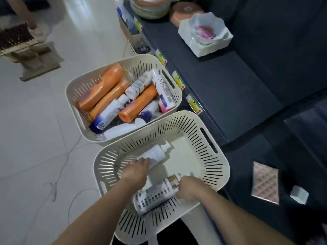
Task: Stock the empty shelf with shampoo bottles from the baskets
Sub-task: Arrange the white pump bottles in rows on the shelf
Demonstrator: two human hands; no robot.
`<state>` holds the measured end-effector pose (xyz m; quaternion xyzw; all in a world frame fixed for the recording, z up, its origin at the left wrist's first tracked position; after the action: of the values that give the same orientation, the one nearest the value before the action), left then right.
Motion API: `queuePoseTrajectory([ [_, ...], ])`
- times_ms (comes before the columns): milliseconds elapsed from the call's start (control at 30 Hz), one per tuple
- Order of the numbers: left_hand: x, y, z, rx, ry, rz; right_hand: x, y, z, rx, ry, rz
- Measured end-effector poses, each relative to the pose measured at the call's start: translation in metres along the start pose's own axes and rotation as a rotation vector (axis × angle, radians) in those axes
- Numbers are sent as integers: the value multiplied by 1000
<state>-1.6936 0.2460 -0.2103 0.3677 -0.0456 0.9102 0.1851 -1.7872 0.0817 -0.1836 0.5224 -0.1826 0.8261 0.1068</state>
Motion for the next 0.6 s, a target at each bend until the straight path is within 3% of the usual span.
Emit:
queuePoseTrajectory([
  [200,-27,-13,-28,-101,-75,77,-23,-12,-23,-184,-110,-147],
  [400,-59,-26,-18,125,-136,128,-48,-15,-25,-944,239,-368],
  [500,-68,-31,-15,227,-79,105,-64,-26,-28,-1197,309,-401],
  [600,-77,-34,-15,208,-140,63,-80,-34,-33,-1386,348,-469],
])
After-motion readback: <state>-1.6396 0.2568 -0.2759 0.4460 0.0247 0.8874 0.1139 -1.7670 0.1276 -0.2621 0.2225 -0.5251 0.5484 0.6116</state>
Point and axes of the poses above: each hand's wrist, its own x-axis away from the middle knuckle, its own z-axis out of the back of the hand, y = z × x, the point moved 6 cm from there along -x, towards the middle knuckle, and after that the axes turned 6 degrees about z, right-handed, at the moved point
